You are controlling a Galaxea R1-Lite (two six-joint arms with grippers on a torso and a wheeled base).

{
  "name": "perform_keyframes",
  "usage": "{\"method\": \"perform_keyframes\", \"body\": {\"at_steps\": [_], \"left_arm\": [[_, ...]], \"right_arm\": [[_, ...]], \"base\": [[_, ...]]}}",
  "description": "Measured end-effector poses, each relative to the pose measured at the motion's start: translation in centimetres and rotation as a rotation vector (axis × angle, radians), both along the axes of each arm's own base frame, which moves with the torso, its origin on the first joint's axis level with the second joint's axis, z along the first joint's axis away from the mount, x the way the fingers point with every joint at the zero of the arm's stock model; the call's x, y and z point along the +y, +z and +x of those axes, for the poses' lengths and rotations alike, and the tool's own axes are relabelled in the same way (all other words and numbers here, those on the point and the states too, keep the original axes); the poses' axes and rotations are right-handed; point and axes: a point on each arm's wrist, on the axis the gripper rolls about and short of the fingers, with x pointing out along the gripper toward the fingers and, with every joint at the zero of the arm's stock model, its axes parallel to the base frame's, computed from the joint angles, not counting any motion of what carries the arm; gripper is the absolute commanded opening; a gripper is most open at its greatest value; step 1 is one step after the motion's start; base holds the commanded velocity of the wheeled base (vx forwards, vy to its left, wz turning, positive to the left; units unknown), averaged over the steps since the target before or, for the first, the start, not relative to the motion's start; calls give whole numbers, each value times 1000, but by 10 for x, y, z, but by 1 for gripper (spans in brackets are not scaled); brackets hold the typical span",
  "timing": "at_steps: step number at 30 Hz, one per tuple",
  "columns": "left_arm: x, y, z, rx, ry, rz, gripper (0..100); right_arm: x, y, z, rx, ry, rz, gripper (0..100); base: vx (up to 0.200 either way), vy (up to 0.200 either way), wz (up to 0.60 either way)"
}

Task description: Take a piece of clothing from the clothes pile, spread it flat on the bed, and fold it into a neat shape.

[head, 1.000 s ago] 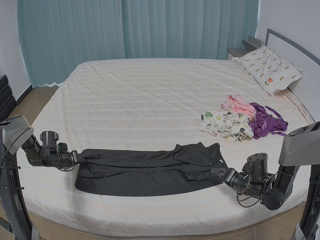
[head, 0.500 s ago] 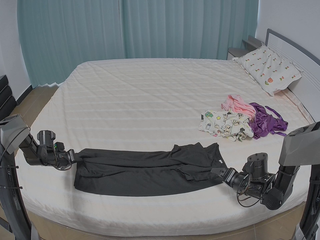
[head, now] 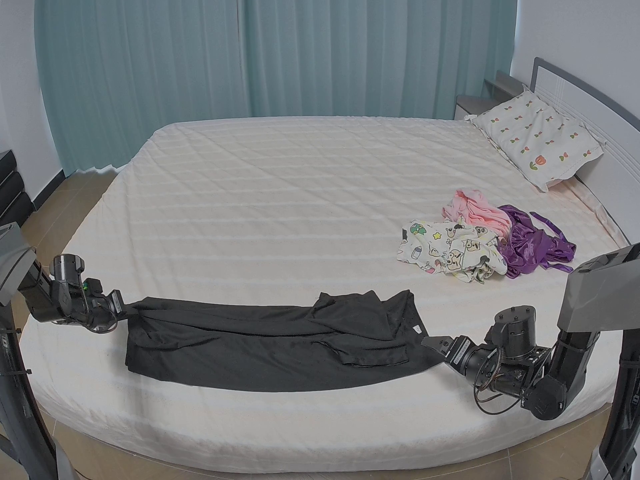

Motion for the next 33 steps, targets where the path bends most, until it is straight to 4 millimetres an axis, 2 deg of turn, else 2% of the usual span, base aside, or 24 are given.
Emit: {"method": "perform_keyframes", "body": {"at_steps": [7, 12, 16, 26, 30, 33], "left_arm": [[31, 21, -12, 15, 64, -38, 0], [29, 39, -17, 25, 83, -24, 0], [7, 50, -18, 60, 70, -26, 0], [-72, 80, -16, 96, 10, -84, 0], [-96, 87, -19, 104, 4, -68, 0], [-115, 91, -20, 113, 6, -52, 0]], "right_arm": [[0, 1, 0, -1, 6, 7, 100], [0, 1, 1, -3, 8, 10, 100], [-1, 2, 1, -4, 6, 10, 100], [-2, 2, 2, -6, 2, 12, 100], [-2, 2, 2, -7, 2, 12, 100], [-2, 2, 2, -7, 1, 12, 100]], "base": [[0, 0, 0], [0, 0, 0], [0, 0, 0], [0, 0, 0], [0, 0, 0], [0, -200, 0]]}}
